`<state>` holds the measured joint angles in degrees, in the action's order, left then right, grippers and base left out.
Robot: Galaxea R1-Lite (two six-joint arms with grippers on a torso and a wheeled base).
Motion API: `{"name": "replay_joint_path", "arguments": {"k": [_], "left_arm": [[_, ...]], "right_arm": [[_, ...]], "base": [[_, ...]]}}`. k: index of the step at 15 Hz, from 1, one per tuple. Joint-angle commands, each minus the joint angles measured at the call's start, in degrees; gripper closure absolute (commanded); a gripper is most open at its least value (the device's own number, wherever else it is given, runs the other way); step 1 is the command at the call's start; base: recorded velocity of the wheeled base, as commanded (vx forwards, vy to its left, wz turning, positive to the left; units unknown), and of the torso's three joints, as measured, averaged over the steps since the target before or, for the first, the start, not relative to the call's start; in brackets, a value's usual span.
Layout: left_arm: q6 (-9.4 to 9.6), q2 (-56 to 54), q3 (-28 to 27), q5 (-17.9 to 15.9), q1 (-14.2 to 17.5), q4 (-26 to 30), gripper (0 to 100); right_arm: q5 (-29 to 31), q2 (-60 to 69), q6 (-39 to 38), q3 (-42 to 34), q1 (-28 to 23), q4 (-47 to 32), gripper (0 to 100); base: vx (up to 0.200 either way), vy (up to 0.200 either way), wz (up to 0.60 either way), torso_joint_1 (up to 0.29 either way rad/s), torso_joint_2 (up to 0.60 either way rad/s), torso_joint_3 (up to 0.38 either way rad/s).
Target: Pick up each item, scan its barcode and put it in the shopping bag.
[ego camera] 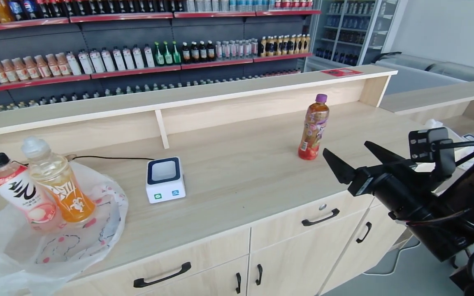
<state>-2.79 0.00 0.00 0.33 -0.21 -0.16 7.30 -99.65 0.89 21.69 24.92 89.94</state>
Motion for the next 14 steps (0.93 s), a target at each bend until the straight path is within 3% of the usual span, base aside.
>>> {"name": "replay_joint_path", "arguments": {"k": [1,7,14], "left_arm": [[-0.02,0.1,0.0,0.0,0.0,0.0,0],[-0.02,0.1,0.0,0.0,0.0,0.0,0],[-0.02,0.1,0.0,0.0,0.0,0.0,0]], "right_arm": [[0.0,-0.7,0.0,0.0,0.1,0.1,0],[0.0,-1.7,0.1,0.1,0.1,0.1,0],[0.0,-2.6,0.1,0.4,0.2,0.1,0]], "base": [[0.000,-0.200,0.60,-0.002,0.00,0.002],[0.000,-0.200,0.60,0.004,0.00,0.001],[0.000,-0.200,0.00,0.001,0.00,0.001]]}}
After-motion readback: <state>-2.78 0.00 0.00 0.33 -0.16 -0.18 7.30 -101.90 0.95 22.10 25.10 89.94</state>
